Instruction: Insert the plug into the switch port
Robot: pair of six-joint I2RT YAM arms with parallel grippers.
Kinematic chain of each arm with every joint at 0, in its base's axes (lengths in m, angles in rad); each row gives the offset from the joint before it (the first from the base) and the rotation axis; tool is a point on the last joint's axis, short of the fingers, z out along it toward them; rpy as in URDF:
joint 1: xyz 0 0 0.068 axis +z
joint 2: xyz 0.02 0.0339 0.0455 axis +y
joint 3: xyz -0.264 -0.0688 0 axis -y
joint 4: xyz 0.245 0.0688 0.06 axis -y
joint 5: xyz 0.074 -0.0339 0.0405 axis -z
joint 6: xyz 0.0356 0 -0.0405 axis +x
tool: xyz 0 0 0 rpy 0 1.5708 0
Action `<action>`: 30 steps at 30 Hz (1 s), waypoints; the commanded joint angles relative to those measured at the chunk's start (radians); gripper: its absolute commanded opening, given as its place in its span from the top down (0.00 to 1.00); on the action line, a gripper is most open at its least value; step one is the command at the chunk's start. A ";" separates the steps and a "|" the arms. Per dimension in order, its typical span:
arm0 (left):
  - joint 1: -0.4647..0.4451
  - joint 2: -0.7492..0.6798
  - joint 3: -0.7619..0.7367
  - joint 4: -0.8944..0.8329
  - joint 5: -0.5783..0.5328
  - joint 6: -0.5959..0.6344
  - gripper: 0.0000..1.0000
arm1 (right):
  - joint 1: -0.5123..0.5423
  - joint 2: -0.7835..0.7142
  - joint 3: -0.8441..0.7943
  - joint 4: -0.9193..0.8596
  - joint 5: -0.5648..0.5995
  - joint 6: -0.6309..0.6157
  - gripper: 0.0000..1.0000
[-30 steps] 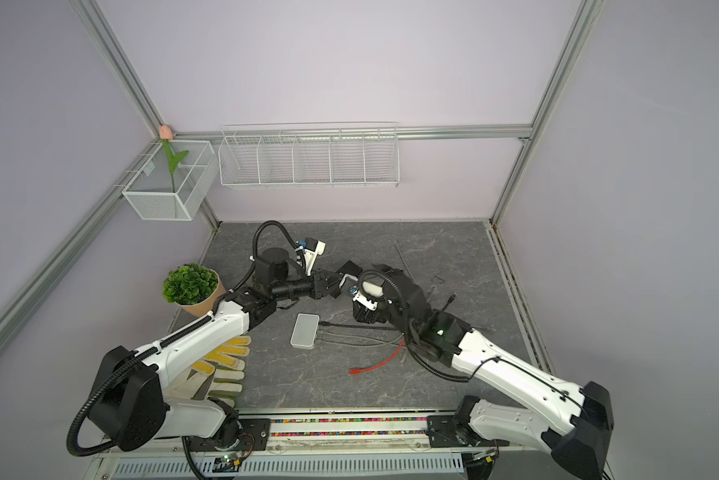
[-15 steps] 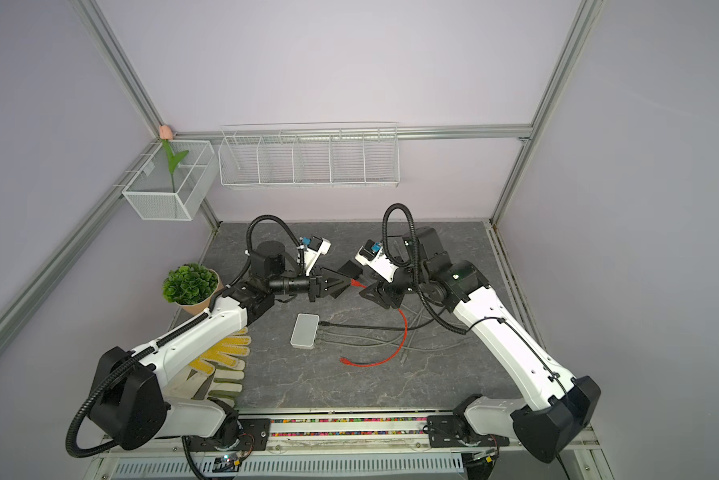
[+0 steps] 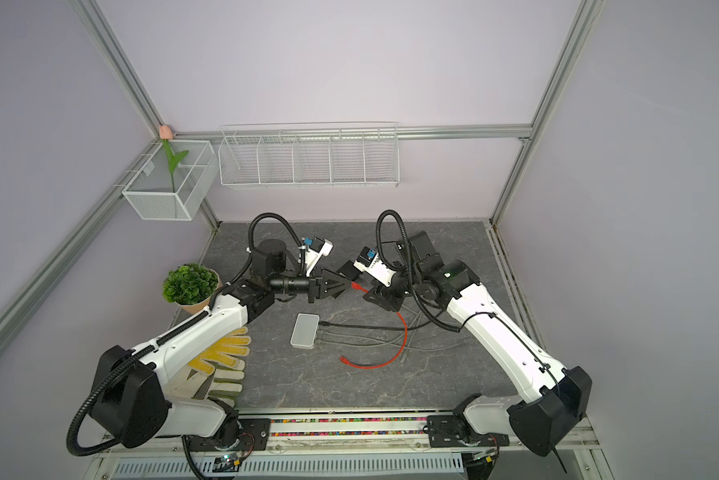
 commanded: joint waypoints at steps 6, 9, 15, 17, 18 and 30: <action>0.004 -0.003 0.036 -0.008 0.028 0.016 1.00 | 0.036 0.037 -0.012 0.053 0.025 -0.027 0.54; 0.005 -0.001 0.037 -0.016 0.029 0.019 1.00 | 0.055 0.067 0.004 0.042 0.035 -0.040 0.57; 0.005 -0.001 0.037 -0.026 0.033 0.024 1.00 | 0.064 0.097 0.024 0.039 0.046 -0.047 0.64; 0.005 -0.001 0.039 -0.034 0.032 0.029 1.00 | 0.068 0.094 0.024 0.039 0.057 -0.047 0.65; 0.005 -0.001 0.039 -0.039 0.032 0.032 1.00 | 0.069 0.091 0.024 0.040 0.062 -0.047 0.65; 0.005 -0.001 0.056 -0.100 0.028 0.071 1.00 | 0.071 0.054 0.017 0.039 0.100 -0.044 0.67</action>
